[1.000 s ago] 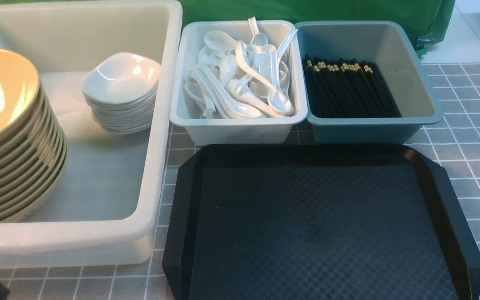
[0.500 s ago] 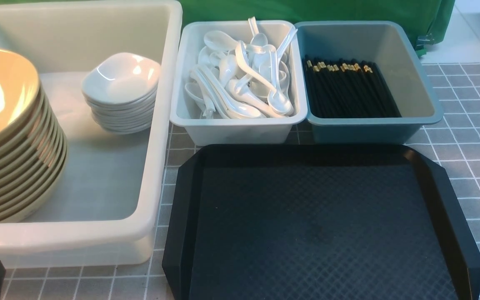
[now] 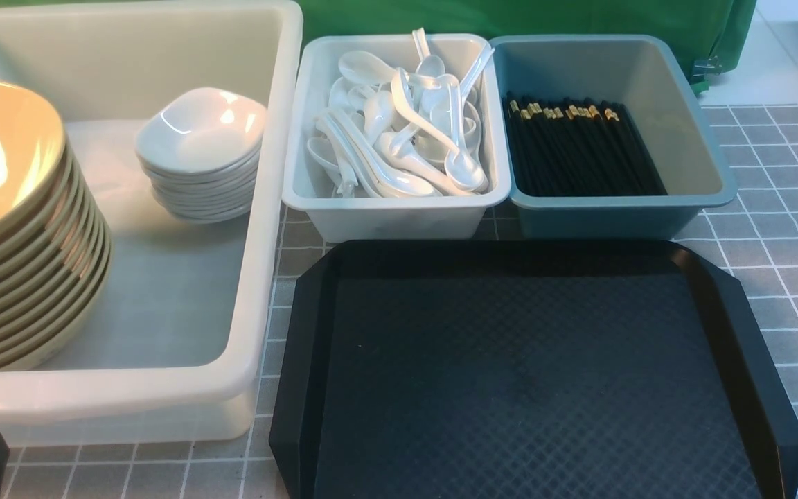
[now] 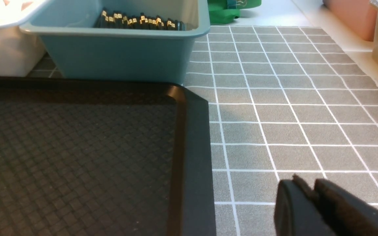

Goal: On grey table put chopsticks spoon bowls plates into blue grey white boxes.

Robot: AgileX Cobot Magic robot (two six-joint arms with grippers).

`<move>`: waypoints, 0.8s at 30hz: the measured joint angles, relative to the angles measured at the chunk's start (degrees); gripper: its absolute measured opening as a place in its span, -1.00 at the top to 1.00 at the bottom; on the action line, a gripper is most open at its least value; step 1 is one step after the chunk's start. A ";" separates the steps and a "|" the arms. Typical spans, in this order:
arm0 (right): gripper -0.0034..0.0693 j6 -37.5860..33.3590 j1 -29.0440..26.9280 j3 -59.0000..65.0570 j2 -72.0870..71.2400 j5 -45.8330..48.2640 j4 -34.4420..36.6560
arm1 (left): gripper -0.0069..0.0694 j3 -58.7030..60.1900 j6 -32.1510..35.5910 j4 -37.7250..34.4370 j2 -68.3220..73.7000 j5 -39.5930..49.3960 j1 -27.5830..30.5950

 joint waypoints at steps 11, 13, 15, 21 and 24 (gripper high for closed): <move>0.58 0.00 0.00 0.00 0.00 0.00 0.00 | 0.84 0.00 0.00 0.00 -0.01 0.00 0.00; 0.58 0.00 0.00 0.00 0.00 0.00 0.00 | 0.84 0.00 0.00 0.00 -0.01 0.00 0.00; 0.57 0.00 0.00 0.00 0.00 0.00 0.00 | 0.84 0.00 0.00 0.00 -0.01 0.00 0.00; 0.54 0.00 0.00 0.00 0.00 0.00 0.00 | 0.84 0.00 0.00 0.00 -0.01 0.00 0.00; 0.54 0.00 0.00 0.00 0.00 0.00 0.00 | 0.84 0.00 0.00 0.00 -0.01 0.00 0.00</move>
